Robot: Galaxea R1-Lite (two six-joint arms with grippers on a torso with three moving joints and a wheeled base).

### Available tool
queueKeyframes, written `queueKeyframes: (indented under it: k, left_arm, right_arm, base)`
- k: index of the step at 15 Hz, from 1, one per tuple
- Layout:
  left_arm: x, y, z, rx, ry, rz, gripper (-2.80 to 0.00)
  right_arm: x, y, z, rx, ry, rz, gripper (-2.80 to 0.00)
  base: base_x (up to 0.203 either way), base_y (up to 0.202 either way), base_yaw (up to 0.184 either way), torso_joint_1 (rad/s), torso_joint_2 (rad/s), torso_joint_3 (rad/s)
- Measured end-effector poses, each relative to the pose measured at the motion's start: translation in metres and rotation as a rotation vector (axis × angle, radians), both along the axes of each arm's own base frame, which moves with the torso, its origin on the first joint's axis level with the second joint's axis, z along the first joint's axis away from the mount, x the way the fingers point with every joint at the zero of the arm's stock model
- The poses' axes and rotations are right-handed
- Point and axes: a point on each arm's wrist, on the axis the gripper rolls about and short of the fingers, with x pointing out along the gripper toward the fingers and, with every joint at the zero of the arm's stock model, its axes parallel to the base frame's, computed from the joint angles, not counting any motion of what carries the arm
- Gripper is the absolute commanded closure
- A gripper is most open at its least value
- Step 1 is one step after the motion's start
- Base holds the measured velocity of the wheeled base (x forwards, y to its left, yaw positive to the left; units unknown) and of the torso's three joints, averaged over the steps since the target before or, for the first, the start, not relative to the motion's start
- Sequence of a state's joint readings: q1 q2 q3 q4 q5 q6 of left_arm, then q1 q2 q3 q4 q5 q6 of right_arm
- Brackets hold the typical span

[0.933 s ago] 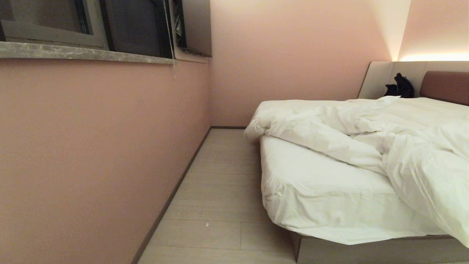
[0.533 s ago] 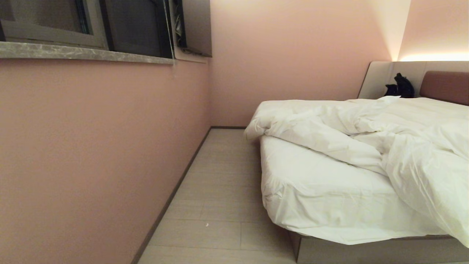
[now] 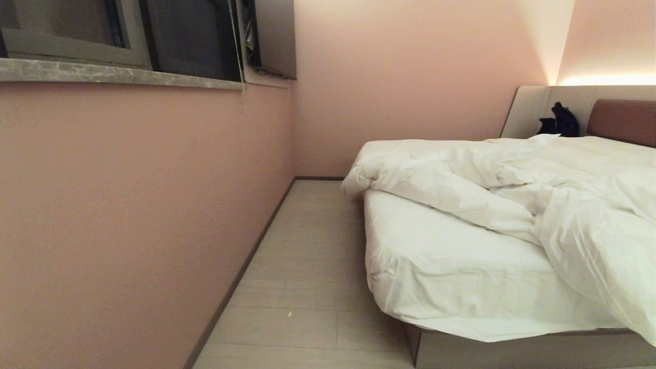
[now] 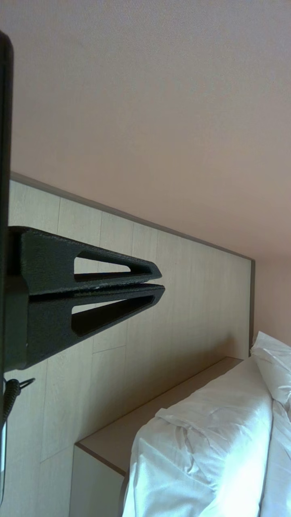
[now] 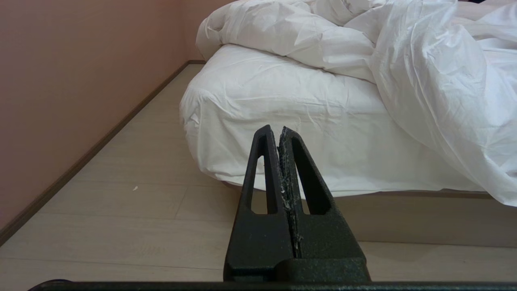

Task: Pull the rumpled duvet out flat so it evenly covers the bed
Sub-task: Hold the folded corner of the quilt

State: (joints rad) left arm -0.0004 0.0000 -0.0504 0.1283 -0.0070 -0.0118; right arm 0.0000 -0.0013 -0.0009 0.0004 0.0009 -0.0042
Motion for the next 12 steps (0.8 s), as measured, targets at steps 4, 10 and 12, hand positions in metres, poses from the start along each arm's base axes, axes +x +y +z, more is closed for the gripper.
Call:
queueKeyframes:
  k: [4,10,12]
  left_arm:
    - [-0.0001,0.0000,0.0002,0.000,-0.001,-0.001,0.00]
    - [-0.0001,0.0000,0.0003,0.000,-0.001,0.000,0.00]
    - [-0.0001,0.0000,0.0001,0.000,0.001,0.001,0.00]
  right_arm:
    - [0.0000,0.0000,0.0000,0.000,0.000,0.000,0.00]
    - [0.0000,0.0000,0.0001,0.000,-0.001,0.000,0.00]
    - [0.0000,0.0000,0.0000,0.000,0.000,0.000,0.00]
  base:
    - [0.000,0.000,0.000,0.000,0.00,0.000]
    - [0.052,0.000,0.001,-0.001,0.00,0.002]
    - [0.198,0.000,0.000,0.004,0.00,0.002]
